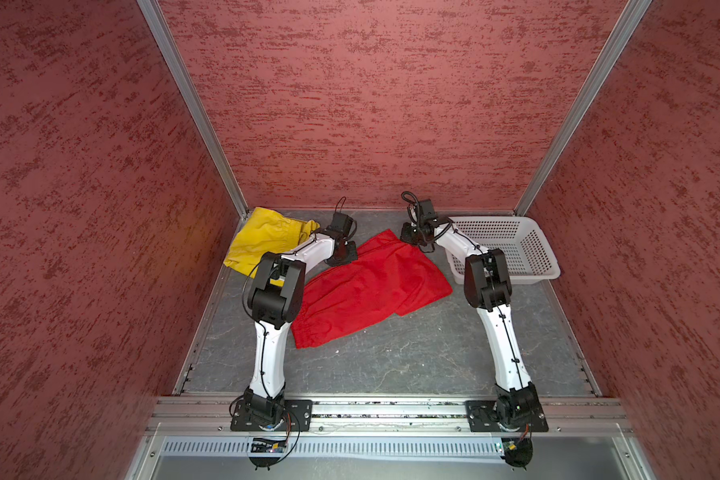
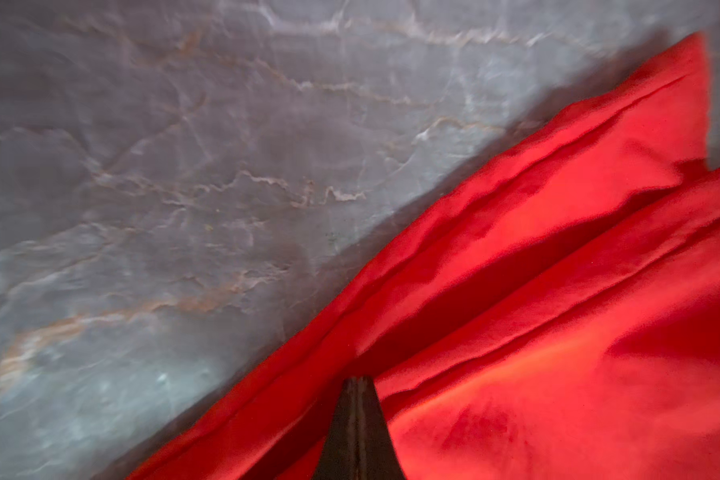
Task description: Fold and stack the shorts
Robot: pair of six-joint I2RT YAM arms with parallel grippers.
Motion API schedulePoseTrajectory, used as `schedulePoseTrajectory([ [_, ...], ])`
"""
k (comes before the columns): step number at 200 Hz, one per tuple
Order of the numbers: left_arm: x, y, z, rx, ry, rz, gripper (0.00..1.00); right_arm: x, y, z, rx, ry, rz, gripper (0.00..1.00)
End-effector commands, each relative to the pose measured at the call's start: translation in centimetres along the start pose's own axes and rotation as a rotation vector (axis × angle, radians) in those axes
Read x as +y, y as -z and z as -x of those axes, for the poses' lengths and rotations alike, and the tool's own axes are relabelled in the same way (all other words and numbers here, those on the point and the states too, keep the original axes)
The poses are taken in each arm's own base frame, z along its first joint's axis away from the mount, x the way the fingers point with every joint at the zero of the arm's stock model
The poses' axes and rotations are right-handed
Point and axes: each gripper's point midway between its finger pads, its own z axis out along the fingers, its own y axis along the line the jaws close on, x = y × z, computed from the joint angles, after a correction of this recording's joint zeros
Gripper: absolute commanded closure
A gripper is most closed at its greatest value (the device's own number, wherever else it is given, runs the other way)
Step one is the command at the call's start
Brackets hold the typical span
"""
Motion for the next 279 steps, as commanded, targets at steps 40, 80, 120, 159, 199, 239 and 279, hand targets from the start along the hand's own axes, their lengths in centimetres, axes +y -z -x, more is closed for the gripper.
schedulePoseTrajectory([
  [40,0.2,1.4,1.4,-0.038,0.003,-0.035,1.00,6.6,6.2,7.2,-0.225,0.010,0.189,1.00],
  [80,1.3,1.6,1.8,-0.049,0.023,-0.010,1.00,7.2,4.2,9.0,-0.236,0.004,0.200,1.00],
  [120,3.3,1.2,2.3,-0.046,0.073,0.037,1.00,5.5,0.8,7.9,-0.220,-0.002,0.175,0.51],
  [159,5.7,1.4,3.5,-0.070,0.144,0.112,1.00,4.6,0.7,7.3,-0.212,0.032,0.130,0.42],
  [199,4.7,2.3,3.3,-0.073,0.116,0.103,0.52,4.3,4.7,7.3,-0.255,0.099,0.046,0.40],
  [239,1.0,3.2,0.2,-0.075,-0.066,-0.001,0.22,1.6,8.3,4.8,-0.242,0.110,-0.079,0.39],
  [279,0.4,2.5,-2.3,0.009,-0.103,-0.063,0.36,-0.5,8.9,-0.4,-0.152,0.090,-0.089,0.54],
])
